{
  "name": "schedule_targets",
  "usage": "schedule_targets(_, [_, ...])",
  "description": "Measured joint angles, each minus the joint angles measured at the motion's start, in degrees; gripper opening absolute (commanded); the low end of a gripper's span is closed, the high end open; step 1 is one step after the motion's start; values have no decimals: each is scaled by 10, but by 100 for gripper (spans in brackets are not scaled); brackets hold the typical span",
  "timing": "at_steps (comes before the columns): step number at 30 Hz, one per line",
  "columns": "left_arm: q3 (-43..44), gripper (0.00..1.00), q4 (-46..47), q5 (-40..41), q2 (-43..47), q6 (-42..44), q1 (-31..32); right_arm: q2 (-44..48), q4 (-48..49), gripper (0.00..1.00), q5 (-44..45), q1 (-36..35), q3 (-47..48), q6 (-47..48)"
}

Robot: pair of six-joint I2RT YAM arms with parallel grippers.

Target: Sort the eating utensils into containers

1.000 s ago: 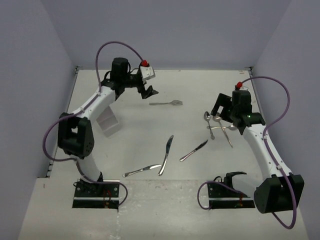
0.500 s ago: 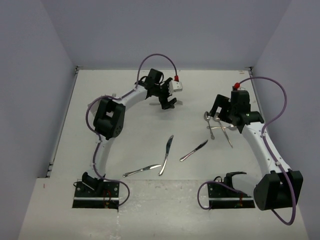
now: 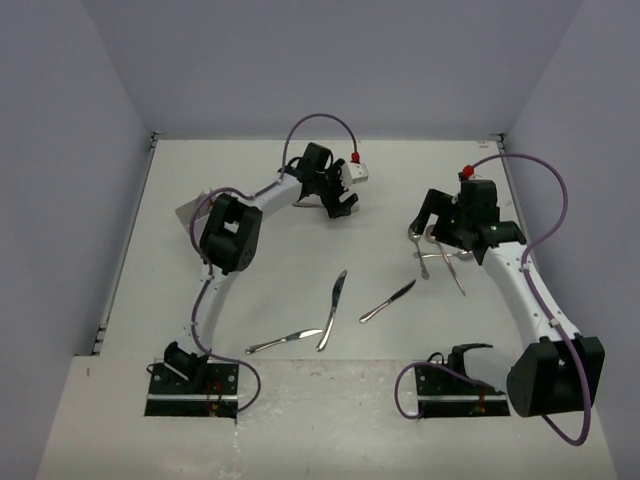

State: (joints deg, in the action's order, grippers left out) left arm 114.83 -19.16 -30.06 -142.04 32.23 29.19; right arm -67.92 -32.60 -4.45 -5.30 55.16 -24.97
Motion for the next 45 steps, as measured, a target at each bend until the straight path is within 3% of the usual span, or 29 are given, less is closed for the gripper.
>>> schedule_targets(3, [-26, 90, -1, 9, 20, 3, 0, 3, 4, 99, -1, 0, 0, -1])
schedule_targets(5, [-30, 84, -2, 10, 23, 4, 0, 3, 5, 99, -2, 0, 0, -1])
schedule_targets(6, [-31, 71, -2, 11, 24, 4, 0, 3, 5, 99, -2, 0, 0, -1])
schedule_targets(7, [-31, 65, -5, 14, 24, 3, 0, 4, 5, 99, -2, 0, 0, -1])
schedule_targets(12, [-30, 40, -23, 31, 27, 9, 2, 15, 5, 99, -2, 0, -1, -1])
schedule_targets(15, [-48, 14, -33, 50, 42, 25, 2, 21, 7, 99, -2, 0, -2, -1])
schedule_targets(16, [-56, 0, -37, 56, 48, 31, 2, 23, 8, 99, -2, 0, -2, -1])
schedule_targets(22, [-101, 0, -72, 72, 91, 46, 1, 24, 10, 99, -2, 0, -2, -1])
schedule_targets(26, [-165, 0, -40, 77, 166, 10, 1, 29, 14, 99, -3, 0, -3, -1])
schedule_targets(34, [-402, 0, 229, 99, 502, -76, -12, 74, 20, 99, -2, 0, -13, -1])
schedule_targets(38, [-461, 0, 297, 65, 631, -93, -80, 90, 30, 99, -3, 0, -13, -1])
schedule_targets(42, [-530, 0, 332, 39, 713, -91, -190, 90, 36, 99, -6, 0, -13, -1])
schedule_targets(45, [-607, 0, 364, 23, 756, -80, -236, 88, 35, 99, -4, 0, -13, 0])
